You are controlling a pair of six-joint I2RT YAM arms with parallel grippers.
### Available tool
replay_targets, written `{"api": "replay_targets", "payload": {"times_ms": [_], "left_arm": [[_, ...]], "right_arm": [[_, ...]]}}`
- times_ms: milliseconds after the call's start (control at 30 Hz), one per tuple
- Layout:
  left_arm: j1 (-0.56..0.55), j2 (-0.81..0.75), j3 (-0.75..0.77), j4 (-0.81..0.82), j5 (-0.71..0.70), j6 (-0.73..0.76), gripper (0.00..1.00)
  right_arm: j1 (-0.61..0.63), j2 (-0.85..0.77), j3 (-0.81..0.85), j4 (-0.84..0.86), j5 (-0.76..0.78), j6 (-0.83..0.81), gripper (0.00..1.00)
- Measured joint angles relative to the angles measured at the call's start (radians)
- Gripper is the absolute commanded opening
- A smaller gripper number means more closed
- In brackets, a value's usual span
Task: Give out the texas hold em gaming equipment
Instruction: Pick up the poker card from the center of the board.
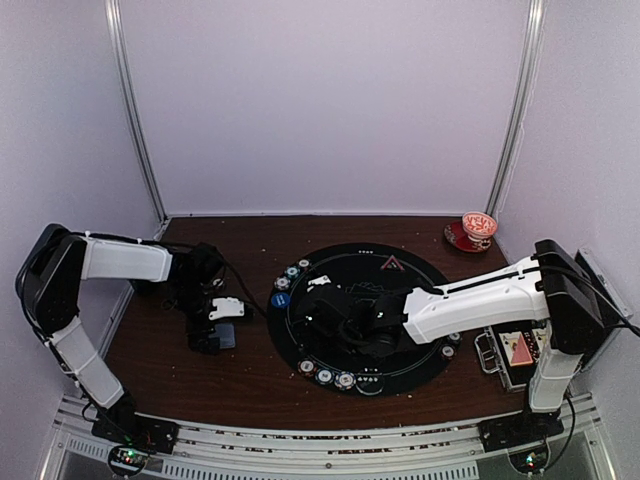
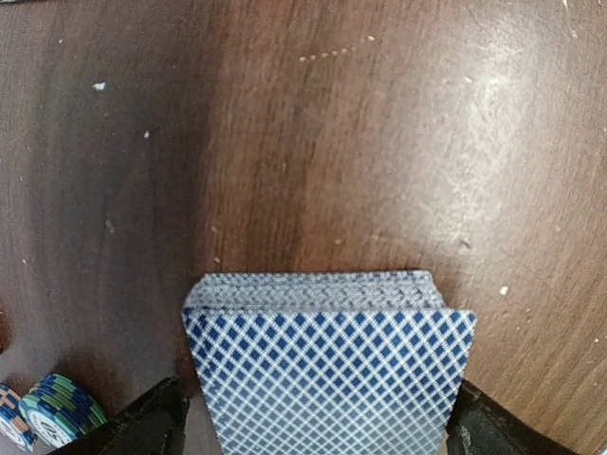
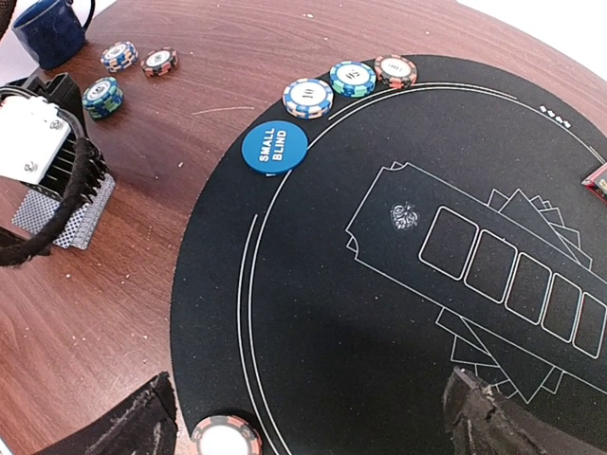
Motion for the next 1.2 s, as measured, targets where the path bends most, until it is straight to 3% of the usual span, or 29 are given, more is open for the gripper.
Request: {"api": "replay_targets", "payload": {"times_ms": [567, 833, 1200], "left_arm": [[0.042, -0.005, -0.013, 0.007, 0.034, 0.017, 0.92], [0.045, 0.005, -0.002, -0.002, 0.031, 0.035, 0.78], [0.049, 0.003, 0.002, -0.007, 0.030, 0.038, 0.51]], "right_arm": [[0.000, 0.000, 0.000, 0.001, -0.019, 0.002, 1.00], [0.000, 0.000, 0.000, 0.001, -0.026, 0.002, 1.00], [0.000, 0.008, 0.003, 0.005, -0.049, 0.002, 1.00]]}}
